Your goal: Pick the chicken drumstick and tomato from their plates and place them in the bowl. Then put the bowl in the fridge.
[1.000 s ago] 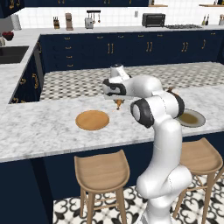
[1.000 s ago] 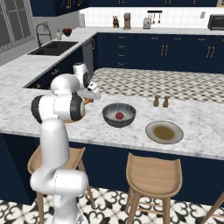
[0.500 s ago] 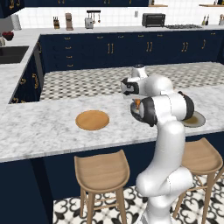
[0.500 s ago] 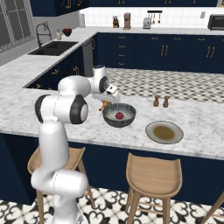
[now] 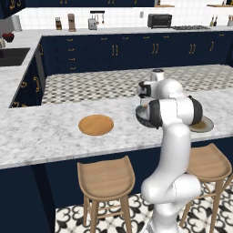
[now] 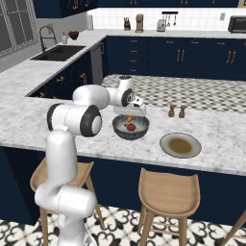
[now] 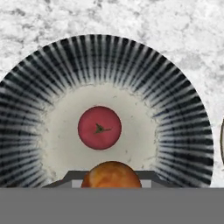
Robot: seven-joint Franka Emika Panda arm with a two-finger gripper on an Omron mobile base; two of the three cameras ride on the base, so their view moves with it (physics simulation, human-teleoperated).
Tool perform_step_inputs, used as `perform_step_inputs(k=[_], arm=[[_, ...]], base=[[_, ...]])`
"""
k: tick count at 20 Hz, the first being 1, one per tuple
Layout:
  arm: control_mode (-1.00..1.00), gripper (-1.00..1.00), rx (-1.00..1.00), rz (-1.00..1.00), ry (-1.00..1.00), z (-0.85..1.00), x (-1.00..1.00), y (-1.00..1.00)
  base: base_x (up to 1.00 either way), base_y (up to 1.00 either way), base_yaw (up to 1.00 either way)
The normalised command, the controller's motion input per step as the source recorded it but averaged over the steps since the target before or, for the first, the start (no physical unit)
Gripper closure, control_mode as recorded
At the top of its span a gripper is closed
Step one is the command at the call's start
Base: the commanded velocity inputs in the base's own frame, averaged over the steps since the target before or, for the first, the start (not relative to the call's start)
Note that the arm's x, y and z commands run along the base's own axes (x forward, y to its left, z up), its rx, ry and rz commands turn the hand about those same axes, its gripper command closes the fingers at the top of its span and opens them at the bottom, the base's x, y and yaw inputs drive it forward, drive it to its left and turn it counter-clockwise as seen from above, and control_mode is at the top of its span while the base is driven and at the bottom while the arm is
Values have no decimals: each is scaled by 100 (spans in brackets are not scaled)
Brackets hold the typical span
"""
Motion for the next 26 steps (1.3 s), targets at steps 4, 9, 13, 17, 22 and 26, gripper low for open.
perform_step_inputs(k=[4,9,13,17,22,26], arm=[[-100,-100,0,11,11,-35,3,0],[-100,-100,0,8,7,-12,2,-5],[-100,-100,0,4,6,-1,1,-8],[-100,-100,0,3,3,19,2,-5],[-100,-100,-1,12,0,39,-37,51],[-100,-100,0,15,2,-10,-28,75]], base=[[0,0,0],[0,0,0],[0,0,0],[0,0,0],[0,0,0],[0,0,0]])
